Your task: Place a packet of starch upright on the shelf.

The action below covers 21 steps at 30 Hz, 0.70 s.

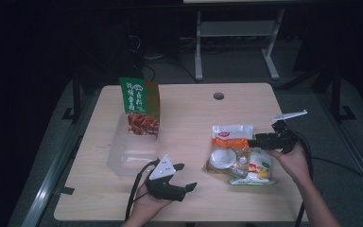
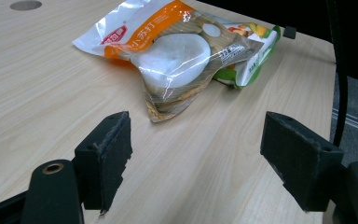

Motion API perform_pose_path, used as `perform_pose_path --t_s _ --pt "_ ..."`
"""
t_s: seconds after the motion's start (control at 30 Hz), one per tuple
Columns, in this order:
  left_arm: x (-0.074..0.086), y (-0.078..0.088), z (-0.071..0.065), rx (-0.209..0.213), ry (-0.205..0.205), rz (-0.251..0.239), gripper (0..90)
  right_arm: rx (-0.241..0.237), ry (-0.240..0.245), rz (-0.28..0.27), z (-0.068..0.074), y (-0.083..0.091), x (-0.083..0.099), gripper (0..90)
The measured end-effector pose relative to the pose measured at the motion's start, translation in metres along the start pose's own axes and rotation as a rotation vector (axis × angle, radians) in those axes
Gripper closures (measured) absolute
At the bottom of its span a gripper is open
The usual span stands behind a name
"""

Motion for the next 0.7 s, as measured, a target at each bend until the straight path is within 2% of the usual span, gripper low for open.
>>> perform_pose_path --t_s 0.2,0.43,0.57,0.7 --pt "0.000 0.000 0.000 -0.003 0.000 0.001 24.1 -0.017 -0.030 0.019 -0.007 -0.009 0.005 39.9" --pt "0.001 -0.002 0.000 -0.001 0.006 -0.003 24.1 -0.055 -0.033 0.047 -0.008 -0.027 0.005 45.7" --pt "0.001 -0.002 0.000 0.000 0.004 -0.004 24.1 -0.078 -0.046 0.057 -0.008 -0.036 0.004 52.9" --pt "0.001 -0.002 0.001 -0.001 0.009 -0.003 24.1 -0.116 -0.054 0.052 -0.006 -0.041 0.004 65.7"
Point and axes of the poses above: each handheld gripper's, and its own axes: y roughly backward along the jaws, x roughly out of its underside, z roughly to its left, the point moved 1 cm from there along -y, roughly forward along the jaws, and after that the axes turned 4 degrees about -x, right-handed, at the moved point
